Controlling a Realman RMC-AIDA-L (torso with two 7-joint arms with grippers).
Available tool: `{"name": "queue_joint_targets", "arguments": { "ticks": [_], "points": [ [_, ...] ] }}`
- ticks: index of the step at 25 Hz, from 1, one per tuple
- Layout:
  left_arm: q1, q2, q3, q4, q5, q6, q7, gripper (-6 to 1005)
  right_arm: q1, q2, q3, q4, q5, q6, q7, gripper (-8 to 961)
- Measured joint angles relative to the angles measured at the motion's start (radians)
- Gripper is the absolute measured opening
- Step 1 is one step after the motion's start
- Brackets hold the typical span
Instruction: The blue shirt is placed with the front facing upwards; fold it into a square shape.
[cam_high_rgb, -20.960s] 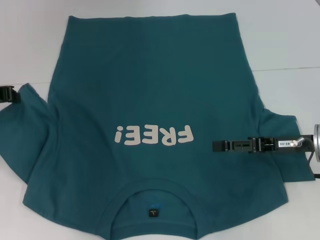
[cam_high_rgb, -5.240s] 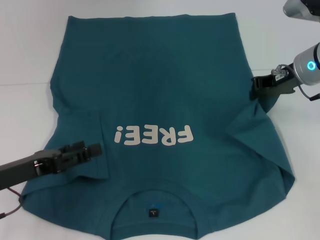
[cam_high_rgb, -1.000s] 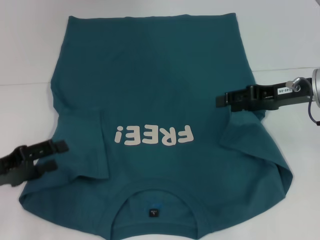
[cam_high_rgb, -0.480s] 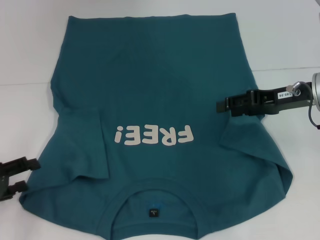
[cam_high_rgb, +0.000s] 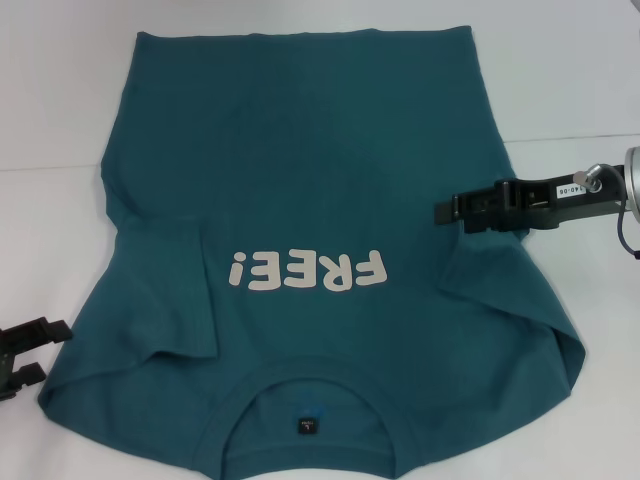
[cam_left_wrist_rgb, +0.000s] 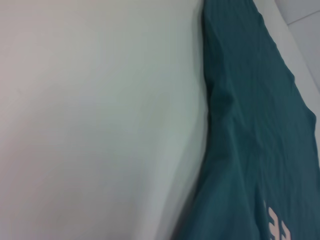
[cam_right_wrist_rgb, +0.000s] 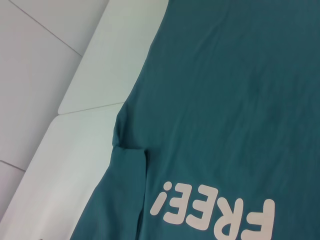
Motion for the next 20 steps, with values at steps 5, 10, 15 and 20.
{"name": "queue_joint_targets", "arguments": {
  "ticks": [5, 10, 15, 20],
  "points": [
    [-0.001, 0.001, 0.0, -0.015, 0.01, -0.025, 0.012, 807, -0.002, 0.0, 0.0, 0.0, -0.002, 0.002, 0.0, 656],
    [0.0, 0.002, -0.001, -0.016, 0.013, -0.028, 0.019, 808, -0.003, -0.001, 0.001, 0.0, -0.002, 0.005, 0.0, 656],
    [0.003, 0.001, -0.001, -0.017, 0.025, -0.028, 0.022, 808, -0.005, -0.001, 0.002, -0.001, -0.002, 0.006, 0.0, 656],
    [0.003, 0.0, -0.001, -0.017, 0.038, -0.016, 0.024, 807, -0.007, -0.002, 0.003, -0.001, -0.001, 0.006, 0.0, 658]
  ]
}}
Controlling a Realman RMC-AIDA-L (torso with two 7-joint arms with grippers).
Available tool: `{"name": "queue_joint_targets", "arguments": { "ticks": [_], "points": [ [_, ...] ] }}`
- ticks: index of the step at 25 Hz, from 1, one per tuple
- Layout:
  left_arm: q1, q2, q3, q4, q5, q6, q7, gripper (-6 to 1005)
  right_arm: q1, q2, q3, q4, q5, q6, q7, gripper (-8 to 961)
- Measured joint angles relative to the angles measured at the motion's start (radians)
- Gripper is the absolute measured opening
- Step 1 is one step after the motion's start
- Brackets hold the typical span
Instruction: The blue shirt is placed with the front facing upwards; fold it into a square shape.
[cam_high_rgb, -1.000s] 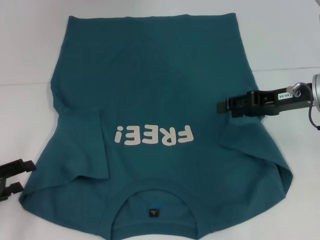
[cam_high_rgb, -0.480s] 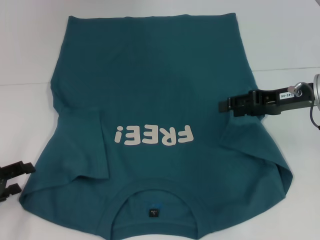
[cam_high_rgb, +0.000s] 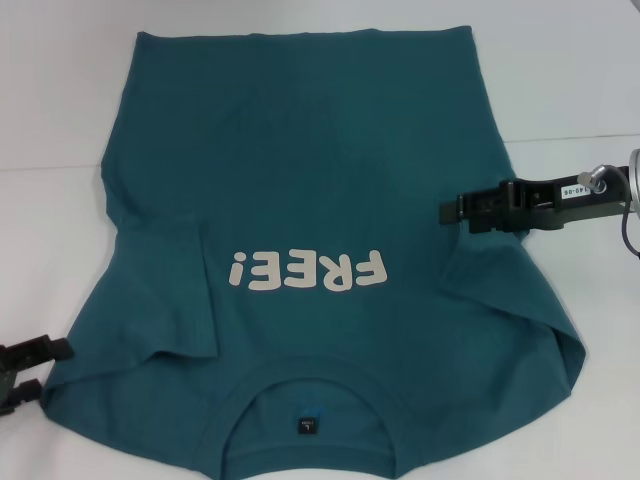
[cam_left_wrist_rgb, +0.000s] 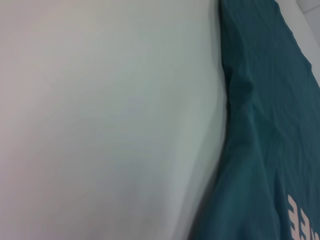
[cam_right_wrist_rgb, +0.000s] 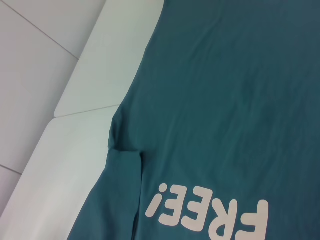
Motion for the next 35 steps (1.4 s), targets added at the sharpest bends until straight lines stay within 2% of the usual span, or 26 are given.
{"name": "queue_joint_targets", "arguments": {
  "ticks": [18, 28, 35],
  "points": [
    [-0.014, -0.005, 0.0, 0.0, -0.009, 0.119, 0.013, 808, -0.005, 0.0, 0.008, 0.002, 0.003, 0.0, -0.003, 658],
    [-0.021, 0.002, -0.003, -0.001, -0.008, 0.06, 0.047, 809, -0.003, -0.001, 0.03, 0.022, 0.003, 0.0, -0.023, 658],
    [-0.04, 0.003, 0.039, -0.014, -0.003, 0.059, 0.055, 808, -0.004, -0.004, 0.037, 0.03, 0.003, -0.001, -0.026, 658]
  ]
}}
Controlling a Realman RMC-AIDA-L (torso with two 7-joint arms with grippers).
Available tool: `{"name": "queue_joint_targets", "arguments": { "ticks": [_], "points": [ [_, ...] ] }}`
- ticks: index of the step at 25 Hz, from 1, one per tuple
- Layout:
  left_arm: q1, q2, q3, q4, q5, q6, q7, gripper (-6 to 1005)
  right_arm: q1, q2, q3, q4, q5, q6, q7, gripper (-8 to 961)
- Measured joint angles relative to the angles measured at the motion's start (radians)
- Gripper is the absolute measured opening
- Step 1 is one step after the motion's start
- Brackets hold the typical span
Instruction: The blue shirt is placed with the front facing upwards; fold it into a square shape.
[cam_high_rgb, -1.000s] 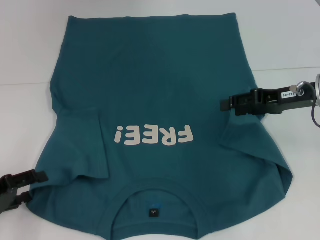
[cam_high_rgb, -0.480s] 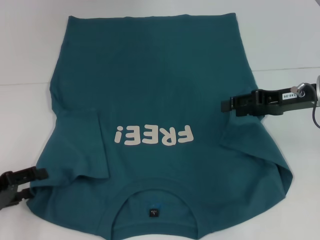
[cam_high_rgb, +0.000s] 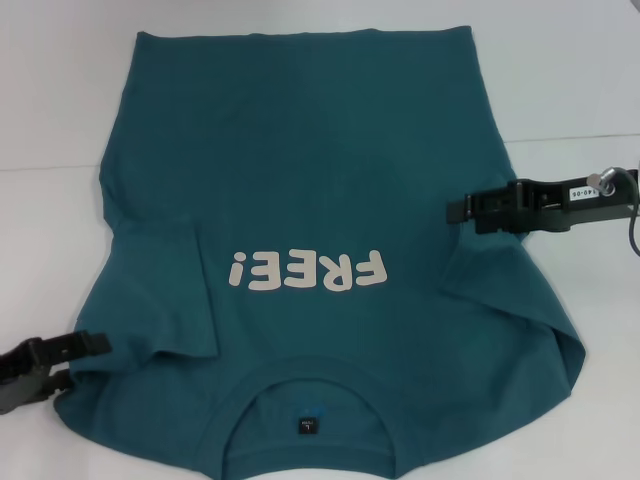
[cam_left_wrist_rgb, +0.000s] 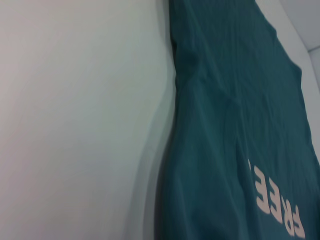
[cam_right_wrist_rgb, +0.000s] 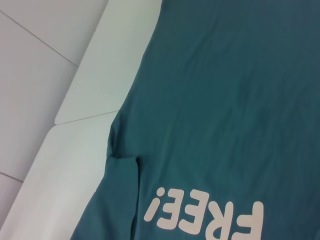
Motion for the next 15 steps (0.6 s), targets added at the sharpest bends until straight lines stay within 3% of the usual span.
{"name": "queue_joint_targets", "arguments": {
  "ticks": [15],
  "points": [
    [0.049, -0.008, -0.001, 0.041, 0.004, 0.079, -0.01, 808, -0.006, -0.005, 0.001, 0.0, -0.001, -0.002, 0.0, 658]
  ]
}}
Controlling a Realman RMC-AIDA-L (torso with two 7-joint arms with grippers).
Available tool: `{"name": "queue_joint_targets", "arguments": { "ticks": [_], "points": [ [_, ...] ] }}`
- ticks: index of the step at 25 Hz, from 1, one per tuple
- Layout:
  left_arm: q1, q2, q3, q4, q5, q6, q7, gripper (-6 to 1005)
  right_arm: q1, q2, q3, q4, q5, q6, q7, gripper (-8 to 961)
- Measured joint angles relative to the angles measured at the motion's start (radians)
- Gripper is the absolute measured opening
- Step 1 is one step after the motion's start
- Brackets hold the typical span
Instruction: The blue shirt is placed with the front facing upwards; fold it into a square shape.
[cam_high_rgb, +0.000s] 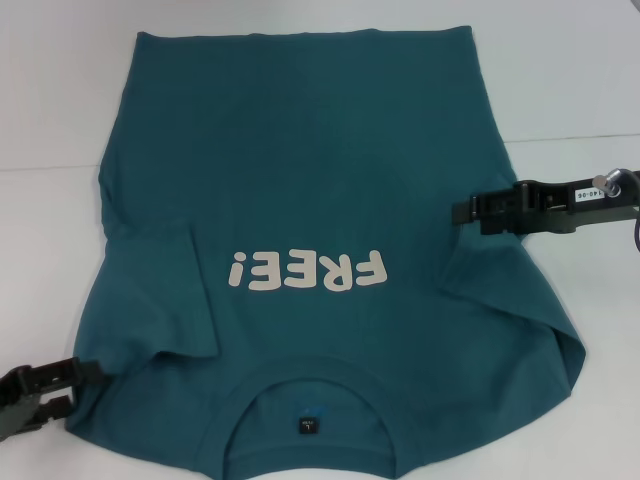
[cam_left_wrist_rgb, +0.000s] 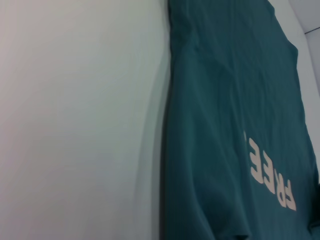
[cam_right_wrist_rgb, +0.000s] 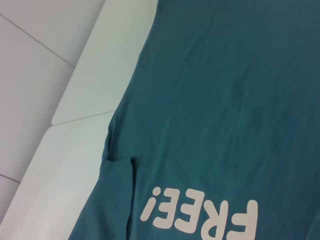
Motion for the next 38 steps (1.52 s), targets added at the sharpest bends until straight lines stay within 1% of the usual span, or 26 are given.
{"name": "queue_joint_targets", "arguments": {
  "ticks": [8, 18, 24, 32, 38],
  "points": [
    [0.028, -0.003, -0.049, 0.022, 0.0, 0.023, -0.004, 807, 0.001, -0.001, 0.007, 0.0, 0.001, -0.003, 0.0, 658],
    [0.032, -0.007, -0.051, 0.022, 0.0, 0.053, -0.044, 809, 0.001, -0.001, 0.009, 0.002, 0.001, -0.006, 0.0, 658],
    [0.038, -0.01, -0.053, 0.018, 0.0, 0.043, -0.057, 808, 0.001, -0.002, 0.011, 0.005, 0.001, -0.007, 0.0, 658],
    [0.017, -0.009, -0.039, 0.008, 0.036, 0.027, -0.095, 809, -0.001, -0.003, 0.012, 0.01, 0.001, -0.006, 0.0, 659],
    [0.005, -0.01, -0.038, 0.006, 0.035, 0.013, -0.095, 808, -0.002, -0.004, 0.022, 0.01, 0.0, -0.007, 0.0, 659]
  ]
}}
